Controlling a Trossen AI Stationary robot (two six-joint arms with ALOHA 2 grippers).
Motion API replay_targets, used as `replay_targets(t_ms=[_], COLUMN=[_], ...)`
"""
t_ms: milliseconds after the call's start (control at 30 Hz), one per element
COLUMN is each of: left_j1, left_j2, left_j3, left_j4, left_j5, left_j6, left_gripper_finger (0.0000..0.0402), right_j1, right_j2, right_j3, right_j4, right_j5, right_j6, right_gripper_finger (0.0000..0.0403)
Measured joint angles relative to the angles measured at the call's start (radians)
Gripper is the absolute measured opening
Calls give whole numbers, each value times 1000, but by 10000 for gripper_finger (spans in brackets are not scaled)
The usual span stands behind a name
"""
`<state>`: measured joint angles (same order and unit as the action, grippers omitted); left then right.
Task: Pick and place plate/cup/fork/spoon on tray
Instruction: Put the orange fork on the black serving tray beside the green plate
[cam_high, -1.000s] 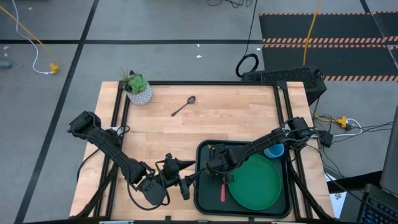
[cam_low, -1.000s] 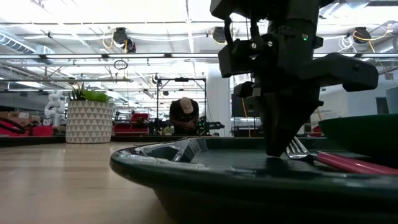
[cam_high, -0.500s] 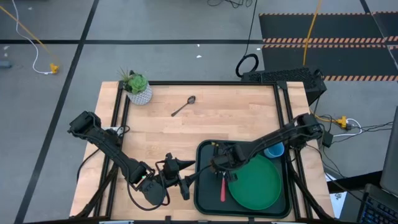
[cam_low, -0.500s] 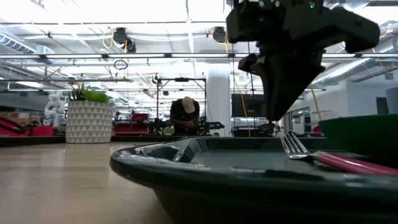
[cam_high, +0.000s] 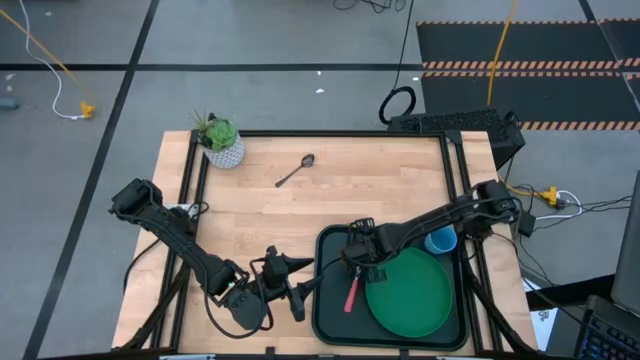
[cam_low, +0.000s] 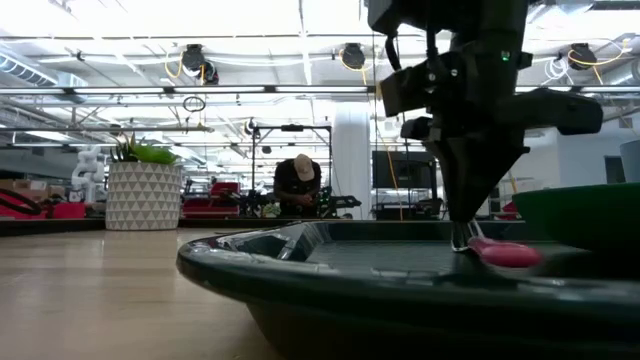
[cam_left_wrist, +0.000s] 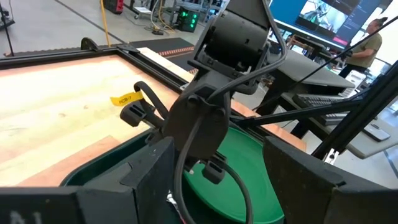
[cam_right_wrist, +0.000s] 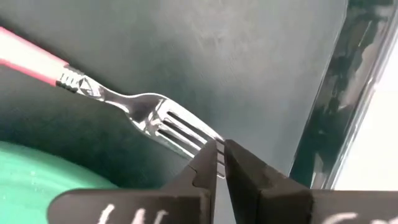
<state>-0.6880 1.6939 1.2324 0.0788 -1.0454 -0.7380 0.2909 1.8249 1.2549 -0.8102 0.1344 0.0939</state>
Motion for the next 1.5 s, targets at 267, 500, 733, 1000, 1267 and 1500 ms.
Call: replay_targets(t_ms=[267, 500, 733, 1000, 1267, 1500], left_j1=[0, 0, 0, 1, 14, 27], left_j2=[0, 0, 0, 0, 0, 0], left_j3=[0, 0, 0, 0, 0, 0], left_j4=[0, 0, 0, 0, 10, 47], left_j5=[0, 0, 0, 0, 0, 14], left_j6=[4, 10, 10, 10, 23, 60], left_gripper_finger=[246, 246, 246, 246, 246, 246], right_j1=[0, 0, 58, 173, 215, 217], right_j2=[-1, -1, -1, 4, 72, 132], right_j3=[0, 0, 0, 0, 13, 30], right_j4=[49, 127, 246, 399, 464, 461], right_j5=[-4, -26, -158, -163, -156, -161], right_j6=[-24, -63, -4, 73, 136, 147], right_gripper_finger=[22, 22, 22, 22, 22, 22])
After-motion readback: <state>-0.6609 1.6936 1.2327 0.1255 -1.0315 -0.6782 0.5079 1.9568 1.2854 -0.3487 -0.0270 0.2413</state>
